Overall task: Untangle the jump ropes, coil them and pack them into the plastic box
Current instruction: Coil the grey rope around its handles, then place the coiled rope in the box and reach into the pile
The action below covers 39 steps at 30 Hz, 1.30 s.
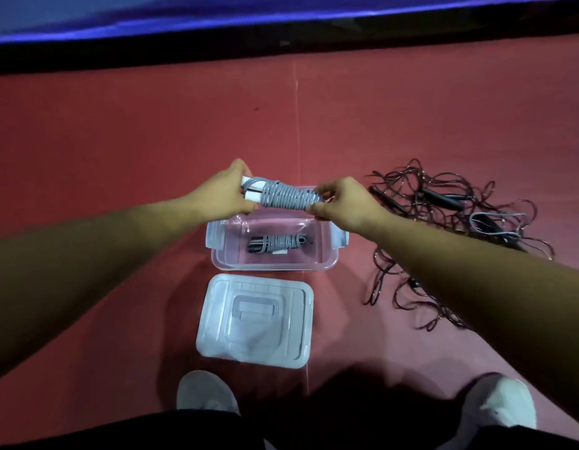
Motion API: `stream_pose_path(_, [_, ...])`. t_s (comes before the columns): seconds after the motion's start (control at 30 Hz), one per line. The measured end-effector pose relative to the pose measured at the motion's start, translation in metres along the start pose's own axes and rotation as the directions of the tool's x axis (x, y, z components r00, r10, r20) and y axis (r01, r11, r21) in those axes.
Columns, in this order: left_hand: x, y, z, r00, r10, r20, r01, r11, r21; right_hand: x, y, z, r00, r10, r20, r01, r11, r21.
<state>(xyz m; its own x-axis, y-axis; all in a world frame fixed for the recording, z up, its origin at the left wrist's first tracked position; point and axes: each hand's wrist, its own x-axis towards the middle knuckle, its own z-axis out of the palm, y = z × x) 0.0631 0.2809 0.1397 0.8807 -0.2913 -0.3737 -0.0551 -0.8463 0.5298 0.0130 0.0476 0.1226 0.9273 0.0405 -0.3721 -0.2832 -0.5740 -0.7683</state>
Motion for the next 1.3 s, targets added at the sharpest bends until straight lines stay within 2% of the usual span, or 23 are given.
stream_pose_path(0.2, [0.055, -0.064, 0.049, 0.991, -0.104, 0.083, 0.093, 0.988, 0.119, 0.067, 0.044, 0.063, 0.995, -0.015, 0.101, 0.044, 0.957, -0.287])
stream_pose_path(0.33, [0.080, -0.091, 0.079, 0.990, -0.100, 0.099, 0.082, 0.981, 0.174, 0.098, 0.071, 0.100, 0.992, -0.005, 0.130, 0.072, 0.852, -0.518])
stream_pose_path(0.43, [0.095, -0.100, 0.105, 0.996, -0.070, 0.053, 0.046, 0.930, 0.365, 0.115, 0.083, 0.117, 0.982, 0.086, 0.170, 0.027, 0.820, -0.571])
stream_pose_path(0.5, [0.099, -0.104, 0.122, 0.990, -0.117, 0.076, 0.071, 0.893, 0.444, 0.123, 0.088, 0.120, 0.976, 0.126, 0.176, 0.007, 0.795, -0.607])
stream_pose_path(0.6, [0.102, -0.107, 0.135, 0.977, -0.194, 0.085, 0.134, 0.877, 0.461, 0.129, 0.089, 0.124, 0.962, 0.175, 0.210, 0.001, 0.768, -0.641])
stream_pose_path(0.7, [0.101, -0.099, 0.129, 0.974, -0.198, 0.109, 0.126, 0.876, 0.465, 0.124, 0.079, 0.121, 0.959, 0.179, 0.218, -0.003, 0.780, -0.625])
stream_pose_path(0.8, [0.097, -0.083, 0.113, 0.984, -0.130, 0.123, 0.059, 0.883, 0.465, 0.110, 0.058, 0.095, 0.975, 0.097, 0.201, 0.041, 0.810, -0.586])
stream_pose_path(0.87, [0.092, -0.060, 0.099, 0.989, -0.055, 0.138, -0.010, 0.902, 0.433, 0.094, 0.046, 0.062, 0.989, -0.025, 0.146, 0.103, 0.828, -0.551])
stream_pose_path(0.93, [0.087, -0.024, 0.084, 0.988, 0.078, 0.132, -0.126, 0.906, 0.404, 0.076, 0.045, 0.021, 0.984, -0.179, -0.002, 0.152, 0.838, -0.525])
stream_pose_path(1.0, [0.079, 0.019, 0.073, 0.971, 0.198, 0.134, -0.235, 0.892, 0.386, 0.056, 0.056, -0.024, 0.953, -0.253, -0.165, 0.131, 0.839, -0.528])
stream_pose_path(1.07, [0.069, 0.062, 0.071, 0.952, 0.275, 0.133, -0.305, 0.886, 0.349, 0.034, 0.078, -0.063, 0.947, -0.185, -0.264, 0.025, 0.858, -0.512])
stream_pose_path(1.17, [0.056, 0.113, 0.097, 0.930, 0.343, 0.135, -0.368, 0.890, 0.270, -0.003, 0.129, -0.105, 0.949, 0.015, -0.315, -0.166, 0.872, -0.460])
stream_pose_path(1.3, [0.032, 0.159, 0.159, 0.925, 0.302, 0.229, -0.348, 0.916, 0.198, -0.051, 0.195, -0.117, 0.923, 0.246, -0.296, -0.356, 0.838, -0.414])
